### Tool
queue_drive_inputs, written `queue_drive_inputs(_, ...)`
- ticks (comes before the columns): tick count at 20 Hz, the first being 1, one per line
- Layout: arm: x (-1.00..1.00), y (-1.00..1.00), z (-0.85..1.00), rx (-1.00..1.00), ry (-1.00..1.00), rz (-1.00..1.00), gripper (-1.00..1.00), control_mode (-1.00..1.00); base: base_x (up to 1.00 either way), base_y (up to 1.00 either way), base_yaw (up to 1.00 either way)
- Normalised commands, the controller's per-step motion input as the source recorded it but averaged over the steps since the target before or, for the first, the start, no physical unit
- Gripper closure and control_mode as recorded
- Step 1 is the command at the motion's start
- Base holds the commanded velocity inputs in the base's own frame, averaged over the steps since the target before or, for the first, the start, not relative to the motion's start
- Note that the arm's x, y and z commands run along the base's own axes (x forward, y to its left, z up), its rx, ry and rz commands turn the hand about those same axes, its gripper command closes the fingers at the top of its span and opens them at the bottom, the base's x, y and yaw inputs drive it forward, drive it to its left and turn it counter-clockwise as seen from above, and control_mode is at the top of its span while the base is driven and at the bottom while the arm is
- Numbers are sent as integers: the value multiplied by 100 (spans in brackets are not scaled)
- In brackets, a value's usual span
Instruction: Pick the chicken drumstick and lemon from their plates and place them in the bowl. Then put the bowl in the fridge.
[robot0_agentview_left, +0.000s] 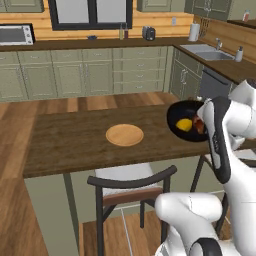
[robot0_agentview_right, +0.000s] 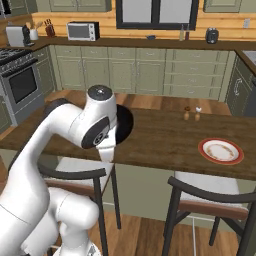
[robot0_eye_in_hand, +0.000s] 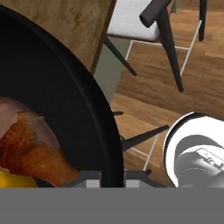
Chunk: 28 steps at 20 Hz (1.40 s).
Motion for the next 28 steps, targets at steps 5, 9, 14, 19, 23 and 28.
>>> queue_drive_inputs(5,-89,15,37,0,0,-6,100,-100,0,0,0)
queue_drive_inputs(9,-24,5,7,0,0,-1,100,100,-64,33,0)
queue_drive_inputs(14,0,0,0,0,0,0,100,100,-25,100,26)
queue_drive_inputs(19,0,0,0,0,0,0,100,100,-8,100,61)
queue_drive_inputs(23,0,0,0,0,0,0,100,100,-5,100,62)
queue_drive_inputs(28,0,0,0,0,0,0,100,100,5,97,60)
